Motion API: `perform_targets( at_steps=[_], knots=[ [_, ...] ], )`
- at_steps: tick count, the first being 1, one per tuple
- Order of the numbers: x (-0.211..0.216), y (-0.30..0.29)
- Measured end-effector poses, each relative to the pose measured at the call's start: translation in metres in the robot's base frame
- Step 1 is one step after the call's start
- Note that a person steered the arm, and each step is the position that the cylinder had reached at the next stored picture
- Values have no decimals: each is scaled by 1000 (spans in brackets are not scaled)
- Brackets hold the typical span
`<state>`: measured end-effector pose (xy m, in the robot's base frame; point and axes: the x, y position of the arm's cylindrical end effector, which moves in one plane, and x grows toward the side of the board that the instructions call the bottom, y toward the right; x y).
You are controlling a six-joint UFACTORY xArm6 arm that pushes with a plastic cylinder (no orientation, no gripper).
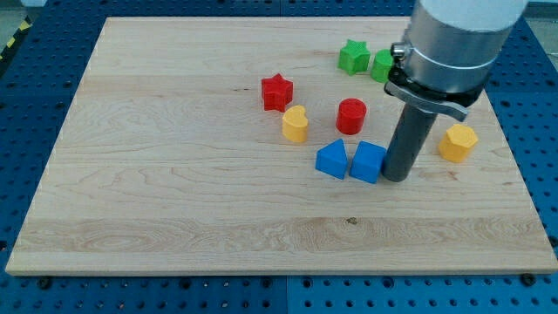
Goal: Push the blue cube to the center along with the blue triangle
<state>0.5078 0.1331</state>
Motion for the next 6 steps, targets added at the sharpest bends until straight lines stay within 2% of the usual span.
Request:
perform_targets(
  at_steps=[3, 6],
  knots=[
    [-17, -18],
    [-17, -129]
  ],
)
